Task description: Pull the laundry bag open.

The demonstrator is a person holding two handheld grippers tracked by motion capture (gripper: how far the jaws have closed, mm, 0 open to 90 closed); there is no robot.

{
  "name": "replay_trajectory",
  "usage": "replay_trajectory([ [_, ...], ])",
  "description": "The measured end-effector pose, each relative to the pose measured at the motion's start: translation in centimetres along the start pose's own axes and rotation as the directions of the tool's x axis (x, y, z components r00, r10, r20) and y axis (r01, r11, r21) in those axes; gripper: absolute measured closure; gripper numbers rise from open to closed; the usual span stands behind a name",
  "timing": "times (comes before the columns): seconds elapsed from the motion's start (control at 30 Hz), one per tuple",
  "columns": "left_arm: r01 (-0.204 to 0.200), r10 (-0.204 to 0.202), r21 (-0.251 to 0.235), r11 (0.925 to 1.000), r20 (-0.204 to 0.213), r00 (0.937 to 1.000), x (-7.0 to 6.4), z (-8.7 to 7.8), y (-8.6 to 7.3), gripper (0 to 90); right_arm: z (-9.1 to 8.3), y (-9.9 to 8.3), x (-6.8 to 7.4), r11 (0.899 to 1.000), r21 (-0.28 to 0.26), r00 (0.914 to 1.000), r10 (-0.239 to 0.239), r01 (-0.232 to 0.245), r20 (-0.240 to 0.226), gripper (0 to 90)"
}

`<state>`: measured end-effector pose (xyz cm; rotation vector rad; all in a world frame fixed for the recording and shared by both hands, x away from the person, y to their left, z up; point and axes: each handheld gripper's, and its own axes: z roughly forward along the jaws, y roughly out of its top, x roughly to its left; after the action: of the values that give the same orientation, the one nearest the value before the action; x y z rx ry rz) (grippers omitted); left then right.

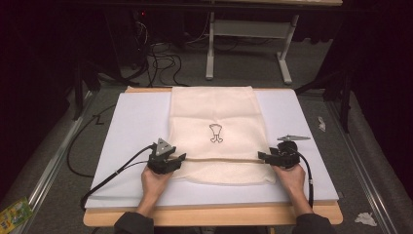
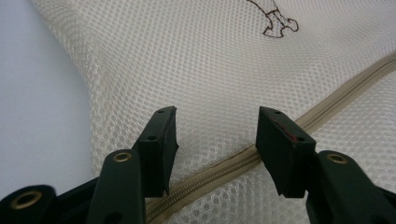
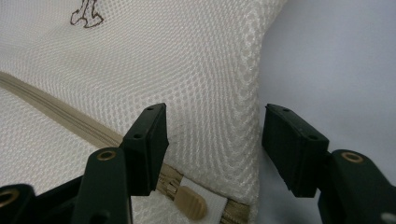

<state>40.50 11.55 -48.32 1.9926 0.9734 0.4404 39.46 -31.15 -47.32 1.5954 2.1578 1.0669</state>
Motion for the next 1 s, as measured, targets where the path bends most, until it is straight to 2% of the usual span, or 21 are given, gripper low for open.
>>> replay_trajectory([
  [0.07,-0.006,0.006,0.029,0.9996,-0.007,1.0,-0.1,0.3,0.1,48.9,0.1,0.0,0.3,1.0,0.009,0.9999,-0.006,0.006,-0.01,46.4],
  [0.13,-0.024,0.024,0.048,0.9986,-0.011,0.9996,-0.3,0.5,0.1,49.5,0.1,0.1,0.5,1.0,0.017,0.9998,-0.02,0.02,-0.001,49.4],
  [0.3,-0.021,0.021,0.055,0.9983,-0.011,0.9997,-0.2,0.6,0.2,50.0,0.3,0.4,1.0,0.996,0.051,0.9965,-0.077,0.075,0.034,58.7],
  [0.4,-0.02,0.02,0.058,0.9981,-0.014,0.9997,-0.2,0.6,0.2,50.0,0.4,0.5,1.2,0.992,0.069,0.9922,-0.112,0.109,0.054,67.2],
  [0.47,-0.019,0.019,0.06,0.998,-0.012,0.9997,-0.2,0.6,0.2,50.0,0.4,0.6,1.2,0.989,0.074,0.9893,-0.135,0.13,0.057,77.1],
  [0.5,-0.018,0.019,0.06,0.998,-0.013,0.9997,-0.2,0.6,0.2,50.0,0.4,0.7,1.3,0.987,0.076,0.9885,-0.142,0.138,0.051,83.2],
  [0.53,-0.017,0.018,0.059,0.9981,-0.011,0.9998,-0.2,0.6,0.2,50.0,0.5,0.7,1.3,0.986,0.076,0.9883,-0.15,0.148,0.027,85.9],
  [0.63,-0.016,0.016,0.061,0.998,-0.008,0.9998,-0.2,0.6,0.2,50.0,0.3,0.9,1.3,0.984,0.065,0.9855,-0.169,0.167,0.015,88.0],
  [0.73,-0.013,0.013,0.06,0.9981,-0.007,0.9999,-0.2,0.6,0.2,50.1,-0.4,1.2,1.1,0.989,0.04,0.9898,-0.142,0.143,-0.012,88.1],
  [1.0,-0.012,0.013,0.06,0.9982,-0.008,0.9999,-0.2,0.6,0.2,51.6,-2.1,2.9,2.1,0.985,0.013,0.9853,-0.17,0.171,-0.015,88.1],
])
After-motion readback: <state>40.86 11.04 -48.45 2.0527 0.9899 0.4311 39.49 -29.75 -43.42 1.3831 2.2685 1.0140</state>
